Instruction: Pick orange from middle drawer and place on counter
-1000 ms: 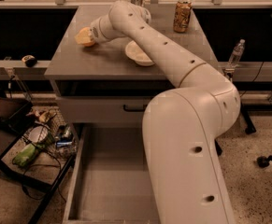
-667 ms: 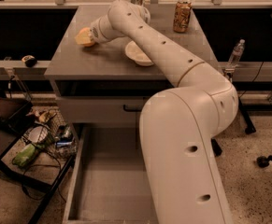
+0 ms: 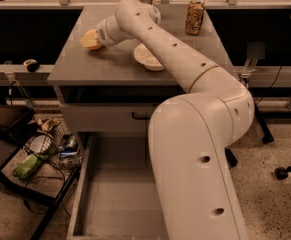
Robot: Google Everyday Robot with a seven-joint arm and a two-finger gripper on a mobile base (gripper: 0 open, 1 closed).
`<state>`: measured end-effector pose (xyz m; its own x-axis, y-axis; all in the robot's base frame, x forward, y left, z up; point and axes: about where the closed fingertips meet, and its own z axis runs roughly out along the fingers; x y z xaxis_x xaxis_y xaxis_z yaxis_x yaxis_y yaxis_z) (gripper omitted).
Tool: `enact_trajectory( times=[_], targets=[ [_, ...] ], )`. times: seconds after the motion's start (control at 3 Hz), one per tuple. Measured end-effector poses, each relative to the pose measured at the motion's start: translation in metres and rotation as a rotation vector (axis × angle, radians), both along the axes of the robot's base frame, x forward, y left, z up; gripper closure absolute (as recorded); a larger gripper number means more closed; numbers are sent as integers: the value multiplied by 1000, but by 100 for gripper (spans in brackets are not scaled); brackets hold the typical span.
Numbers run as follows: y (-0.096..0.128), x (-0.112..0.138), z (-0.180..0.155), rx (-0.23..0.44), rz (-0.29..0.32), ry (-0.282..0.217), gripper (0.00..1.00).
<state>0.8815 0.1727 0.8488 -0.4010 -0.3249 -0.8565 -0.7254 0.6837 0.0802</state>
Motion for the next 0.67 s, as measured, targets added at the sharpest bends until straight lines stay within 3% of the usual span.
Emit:
enact_trajectory(
  times=[0.67],
  targets=[
    [0, 0, 0, 0, 0, 0, 11]
  ],
)
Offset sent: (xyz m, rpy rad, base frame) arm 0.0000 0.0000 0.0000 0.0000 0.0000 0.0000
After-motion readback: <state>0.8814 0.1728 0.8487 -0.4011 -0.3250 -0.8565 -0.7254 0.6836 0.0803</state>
